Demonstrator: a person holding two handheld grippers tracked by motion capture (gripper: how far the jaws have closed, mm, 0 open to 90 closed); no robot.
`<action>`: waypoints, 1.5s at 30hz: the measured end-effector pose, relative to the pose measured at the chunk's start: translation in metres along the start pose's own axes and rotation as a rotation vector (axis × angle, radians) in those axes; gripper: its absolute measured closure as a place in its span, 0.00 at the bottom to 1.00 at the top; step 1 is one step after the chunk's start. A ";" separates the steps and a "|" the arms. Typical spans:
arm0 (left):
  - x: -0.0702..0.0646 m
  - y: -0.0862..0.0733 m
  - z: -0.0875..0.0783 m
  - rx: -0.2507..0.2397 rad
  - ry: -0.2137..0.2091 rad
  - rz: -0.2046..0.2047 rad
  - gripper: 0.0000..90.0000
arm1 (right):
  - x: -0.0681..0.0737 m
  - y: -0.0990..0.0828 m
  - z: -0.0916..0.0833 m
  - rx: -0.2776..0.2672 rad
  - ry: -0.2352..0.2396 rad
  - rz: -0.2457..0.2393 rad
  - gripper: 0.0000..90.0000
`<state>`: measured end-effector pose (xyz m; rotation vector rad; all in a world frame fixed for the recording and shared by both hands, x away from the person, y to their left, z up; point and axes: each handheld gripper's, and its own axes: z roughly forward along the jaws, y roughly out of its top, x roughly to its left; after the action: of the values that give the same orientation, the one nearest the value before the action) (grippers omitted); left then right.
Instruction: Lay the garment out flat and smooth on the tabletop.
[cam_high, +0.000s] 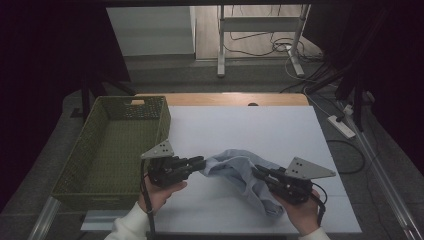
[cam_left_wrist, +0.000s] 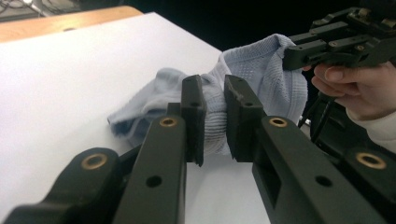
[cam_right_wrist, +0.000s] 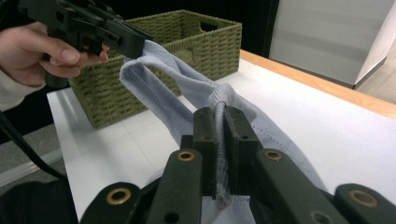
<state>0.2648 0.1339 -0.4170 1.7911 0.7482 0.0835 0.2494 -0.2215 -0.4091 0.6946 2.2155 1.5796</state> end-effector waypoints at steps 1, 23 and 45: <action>0.000 0.001 -0.001 -0.006 0.001 -0.001 0.87 | -0.001 0.002 0.000 -0.005 -0.002 0.000 0.93; -0.001 0.038 -0.023 -0.108 -0.003 0.024 0.87 | -0.006 0.053 -0.002 -0.104 -0.027 -0.022 0.94; -0.002 0.066 -0.047 -0.175 -0.001 0.035 0.87 | -0.012 0.078 -0.007 -0.182 -0.058 -0.015 0.94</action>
<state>0.2731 0.1614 -0.3414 1.6378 0.6874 0.1664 0.2709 -0.2125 -0.3330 0.6597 2.0007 1.7050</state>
